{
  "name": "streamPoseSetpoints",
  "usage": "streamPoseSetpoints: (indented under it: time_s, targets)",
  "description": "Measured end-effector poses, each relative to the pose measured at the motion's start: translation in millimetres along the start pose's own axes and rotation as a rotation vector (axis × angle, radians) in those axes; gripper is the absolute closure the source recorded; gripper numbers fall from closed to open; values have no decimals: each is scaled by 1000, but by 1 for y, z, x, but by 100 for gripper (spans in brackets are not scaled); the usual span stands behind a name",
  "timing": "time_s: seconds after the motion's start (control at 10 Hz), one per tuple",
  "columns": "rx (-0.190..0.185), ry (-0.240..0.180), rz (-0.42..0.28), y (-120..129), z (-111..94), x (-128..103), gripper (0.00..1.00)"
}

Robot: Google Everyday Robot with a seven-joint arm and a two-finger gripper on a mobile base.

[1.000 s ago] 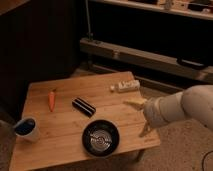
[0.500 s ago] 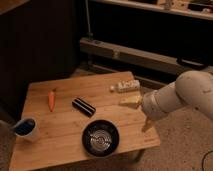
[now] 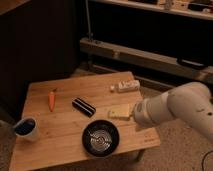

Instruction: Drag the ceramic bowl in a circle

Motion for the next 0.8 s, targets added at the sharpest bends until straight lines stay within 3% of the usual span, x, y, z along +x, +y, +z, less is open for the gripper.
streamPoseSetpoints:
  time_s: [0.1, 0.2, 0.4, 0.6, 0.8]
  targets:
    - [-7, -2, -38, 3, 13, -4, 20]
    - [-38, 0, -85, 6, 30, -10, 20]
    - [-117, 23, -140, 8, 46, -13, 20]
    - [-180, 33, -146, 21, 67, -12, 20]
    - [-210, 22, -123, 39, 91, -9, 20]
